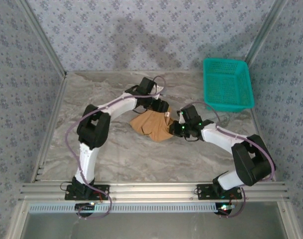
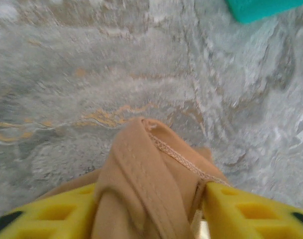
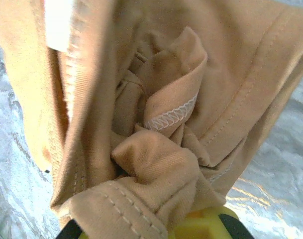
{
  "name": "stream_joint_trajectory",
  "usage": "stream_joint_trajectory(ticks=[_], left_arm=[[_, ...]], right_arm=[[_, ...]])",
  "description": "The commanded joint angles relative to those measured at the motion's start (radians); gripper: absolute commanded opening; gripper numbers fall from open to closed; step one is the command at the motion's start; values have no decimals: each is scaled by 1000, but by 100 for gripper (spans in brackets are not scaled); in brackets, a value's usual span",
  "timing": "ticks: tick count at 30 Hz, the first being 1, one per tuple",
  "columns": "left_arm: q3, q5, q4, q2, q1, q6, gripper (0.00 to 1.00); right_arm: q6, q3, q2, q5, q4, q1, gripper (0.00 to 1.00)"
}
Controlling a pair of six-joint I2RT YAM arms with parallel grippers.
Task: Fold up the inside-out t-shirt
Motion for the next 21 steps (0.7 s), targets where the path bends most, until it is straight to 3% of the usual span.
stream_joint_trajectory(ticks=[1,8,12,17,19,21], left_arm=[[83,94,-159,84,-30,115,60],[83,127,-118,197,-83,132,69],[85,154,-131,227,-106,124,68],[110,174,-276,280,-98,91,28],[8,163,-242,237,-68,50,25],[-175,148,-105,138,-29,-20,20]], right_arm=[[64,-64,-41,45,43,-5,0],[91,-127,-52,54,80,-3,0],[86,-136,-74,66,61,-8,0],[57,-143,-127,86,-4,-40,0],[29,-126,-124,82,-40,-66,0],[-4,-99,-106,64,-69,-90,0]])
